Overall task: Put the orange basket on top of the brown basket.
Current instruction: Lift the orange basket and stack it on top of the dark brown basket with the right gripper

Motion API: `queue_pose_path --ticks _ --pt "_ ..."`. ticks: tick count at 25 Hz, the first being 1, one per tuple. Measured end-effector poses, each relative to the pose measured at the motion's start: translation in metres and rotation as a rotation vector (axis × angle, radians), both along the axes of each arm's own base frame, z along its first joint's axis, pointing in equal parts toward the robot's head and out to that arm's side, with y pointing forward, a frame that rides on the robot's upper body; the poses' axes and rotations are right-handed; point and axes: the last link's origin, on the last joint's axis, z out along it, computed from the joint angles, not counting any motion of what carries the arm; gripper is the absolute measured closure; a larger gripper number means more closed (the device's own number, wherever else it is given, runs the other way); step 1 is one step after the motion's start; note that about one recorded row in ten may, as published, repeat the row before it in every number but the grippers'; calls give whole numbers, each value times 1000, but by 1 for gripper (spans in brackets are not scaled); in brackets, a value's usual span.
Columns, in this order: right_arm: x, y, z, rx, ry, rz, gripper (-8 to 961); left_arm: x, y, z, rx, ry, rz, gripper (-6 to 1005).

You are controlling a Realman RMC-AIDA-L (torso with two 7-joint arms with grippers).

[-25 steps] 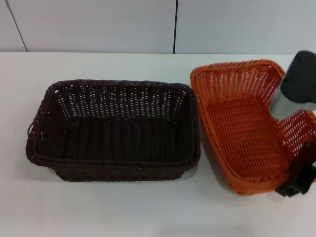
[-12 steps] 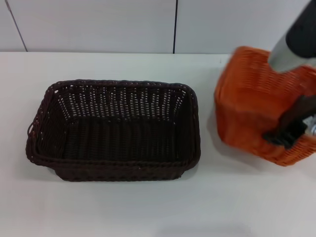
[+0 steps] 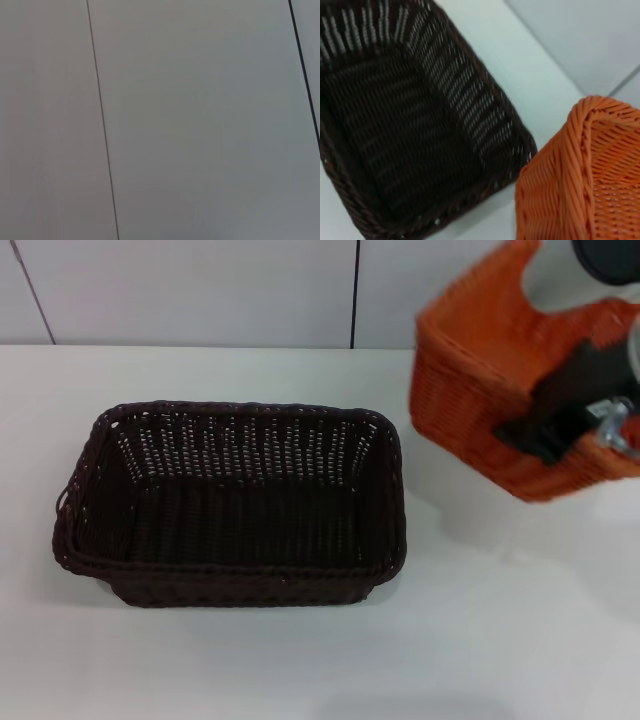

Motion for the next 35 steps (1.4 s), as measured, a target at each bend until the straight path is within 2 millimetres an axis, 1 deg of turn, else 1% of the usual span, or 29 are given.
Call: queue_pose_path --ticks 1,2,3,5,6,7,8,11,12,13,15,17,20,22,30,35 --pt "-6 -1 -2 -18 -21 48 794 0 0 0 0 0 0 289" --pt "-17 -8 -10 -80 -91 181 794 0 0 0 -1 -1 0 289" --pt "-17 -8 -10 -80 -91 181 794 0 0 0 -1 -1 0 289" --pt "-26 -18 -19 -149 -166 325 794 0 0 0 -1 -3 1 289" --pt "-31 -24 -23 -182 -203 403 794 0 0 0 0 -4 1 288" --pt "-40 -33 -31 -234 -260 540 794 0 -1 -1 0 -5 4 288" --pt "-40 -33 -31 -234 -260 540 795 0 -1 -1 0 -5 4 288" --pt "-46 -40 -40 -300 -336 708 795 -2 -3 -2 2 -14 10 288" --pt "-47 -44 -46 -344 -382 799 795 -1 -3 -3 3 -19 11 288" --pt "-47 -44 -46 -344 -382 799 795 -1 -4 -3 3 -21 12 288" --pt "-46 -47 -50 -385 -425 869 795 -1 -4 -4 3 -33 12 288" --pt "-42 -50 -55 -443 -490 965 795 -2 -4 -5 4 -52 9 288" --pt "-39 -51 -56 -461 -519 994 796 -2 -6 -6 11 -88 -1 288" --pt "-34 -47 -56 -441 -561 996 796 -2 -7 -8 8 -104 -8 288" --pt "-33 -44 -58 -418 -586 1032 798 1 -7 -15 -23 -115 -24 288" --pt "-28 -46 -67 -450 -615 1060 799 1 -10 -17 -31 -116 -22 288"
